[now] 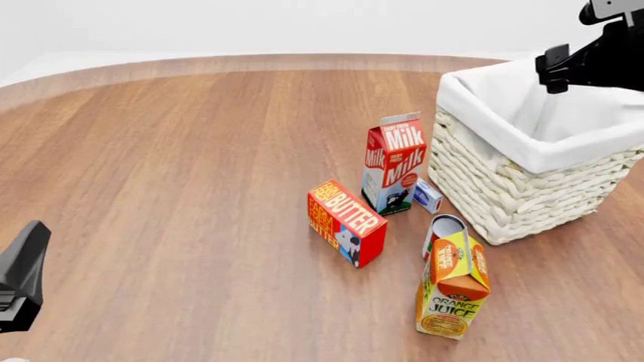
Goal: Pick up the alphabet soup, and put it in the basket.
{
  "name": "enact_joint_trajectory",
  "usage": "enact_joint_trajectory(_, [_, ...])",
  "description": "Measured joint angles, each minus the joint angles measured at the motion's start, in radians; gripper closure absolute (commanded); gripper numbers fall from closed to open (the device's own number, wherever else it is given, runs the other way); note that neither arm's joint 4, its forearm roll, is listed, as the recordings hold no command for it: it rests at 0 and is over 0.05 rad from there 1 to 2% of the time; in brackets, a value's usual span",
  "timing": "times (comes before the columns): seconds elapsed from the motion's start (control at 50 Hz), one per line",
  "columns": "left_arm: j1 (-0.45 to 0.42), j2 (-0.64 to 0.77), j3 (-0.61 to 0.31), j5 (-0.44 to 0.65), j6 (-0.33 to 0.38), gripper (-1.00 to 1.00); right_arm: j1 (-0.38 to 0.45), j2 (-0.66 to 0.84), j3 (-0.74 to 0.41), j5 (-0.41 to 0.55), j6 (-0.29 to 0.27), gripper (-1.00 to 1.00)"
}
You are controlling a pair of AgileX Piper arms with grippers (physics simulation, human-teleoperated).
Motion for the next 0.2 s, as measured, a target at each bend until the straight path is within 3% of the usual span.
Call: enact_joint_trajectory(0.2, [0.0, 0.0, 0.0, 0.0, 0.0, -1.0, 0.022, -0.084, 0.048, -0.002, 0.008, -1.0])
